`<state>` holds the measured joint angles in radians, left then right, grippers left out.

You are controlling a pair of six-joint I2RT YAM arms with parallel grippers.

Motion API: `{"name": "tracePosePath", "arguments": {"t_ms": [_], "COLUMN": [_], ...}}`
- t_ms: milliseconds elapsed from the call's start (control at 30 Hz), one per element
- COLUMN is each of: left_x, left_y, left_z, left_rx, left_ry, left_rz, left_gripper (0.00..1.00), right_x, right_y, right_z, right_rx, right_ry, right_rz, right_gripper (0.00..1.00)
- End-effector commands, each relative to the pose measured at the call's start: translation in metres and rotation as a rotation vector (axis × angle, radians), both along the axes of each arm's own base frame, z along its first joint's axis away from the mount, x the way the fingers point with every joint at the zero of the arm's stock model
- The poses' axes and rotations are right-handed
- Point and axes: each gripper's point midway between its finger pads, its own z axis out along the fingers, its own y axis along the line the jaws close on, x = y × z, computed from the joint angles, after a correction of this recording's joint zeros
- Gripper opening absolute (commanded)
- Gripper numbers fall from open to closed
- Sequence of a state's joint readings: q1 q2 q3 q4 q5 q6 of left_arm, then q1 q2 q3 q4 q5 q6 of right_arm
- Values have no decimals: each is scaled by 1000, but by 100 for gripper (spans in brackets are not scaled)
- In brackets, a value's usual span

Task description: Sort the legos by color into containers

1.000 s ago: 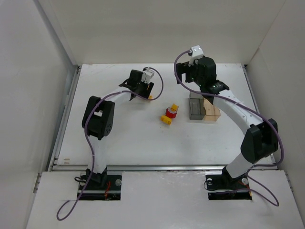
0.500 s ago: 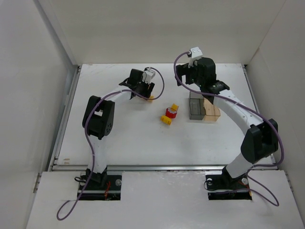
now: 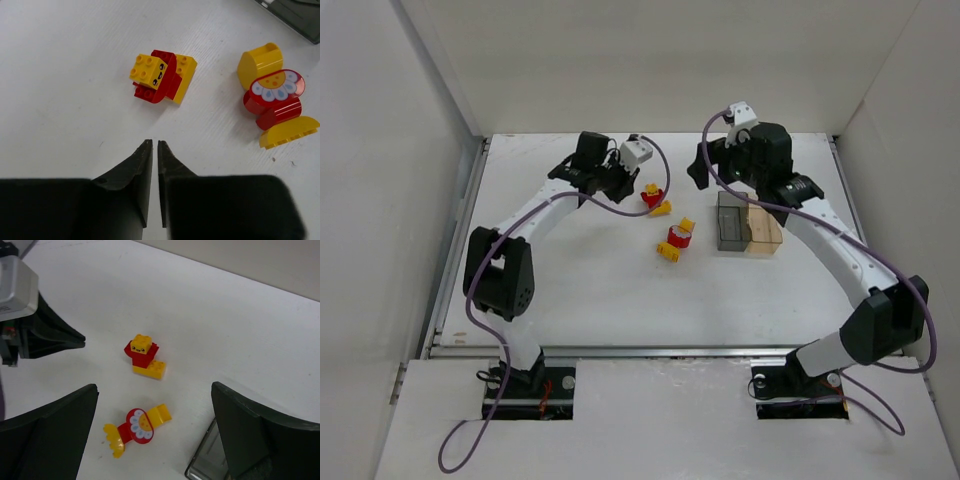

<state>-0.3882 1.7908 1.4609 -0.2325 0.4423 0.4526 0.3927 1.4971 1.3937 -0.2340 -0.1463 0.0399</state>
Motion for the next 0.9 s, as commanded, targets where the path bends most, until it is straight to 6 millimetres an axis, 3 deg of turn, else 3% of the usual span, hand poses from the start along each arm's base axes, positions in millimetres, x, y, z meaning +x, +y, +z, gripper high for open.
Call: {"name": "tracePosePath", "arguments": {"t_ms": [0,67,100,133,167,200,233,267,300,367,400,467,533,667,700,733,867], "left_x": [-13,-6,4,9,14,27,33,38,45,50,44,39,30,36,34,35,39], "left_y": [0,-4,-7,-8,-13,-18,-19,-20,-17,-17,-27,-21,-29,-40,-43,-45,-51], "left_z": [-19,-25,-17,-18,-30,-18,-22,-23,-36,-29,-31,-28,-34,-28,-28,-29,-38], "left_rx": [43,72,82,118,132,137,152,156,160,134,97,71,41,-45,-67,-81,-121], "left_ry": [56,38,0,-38,-31,-78,-82,-101,-80,-78,-69,-55,-48,-46,-19,-6,55], "left_rz": [-30,-53,-74,-130,-170,-188,-204,-254,-271,-316,-386,-440,-524,-552,-550,-545,-528], "left_gripper": [10,29,40,65,72,74,77,79,79,79,79,81,81,81,81,81,80], "right_x": [-21,-25,-26,-27,-27,-28,-26,-25,-25,-20,-21,-19,-18,-11,-9,-5,-1], "right_y": [2,6,8,10,12,13,16,16,16,18,18,20,20,24,25,26,28], "right_z": [12,8,8,8,4,4,3,-4,-1,-4,-3,-2,-6,-10,-1,-11,-12], "right_rx": [61,66,76,80,79,82,83,76,77,71,62,58,46,39,38,22,5], "right_ry": [-2,12,19,20,32,33,38,59,56,72,71,66,68,74,50,72,78], "right_rz": [39,68,77,87,97,105,114,113,113,112,116,129,133,148,151,154,169], "right_gripper": [100,100,100,100,100,100,100,100,100,100,100,100,100,100,100,100,100]}}
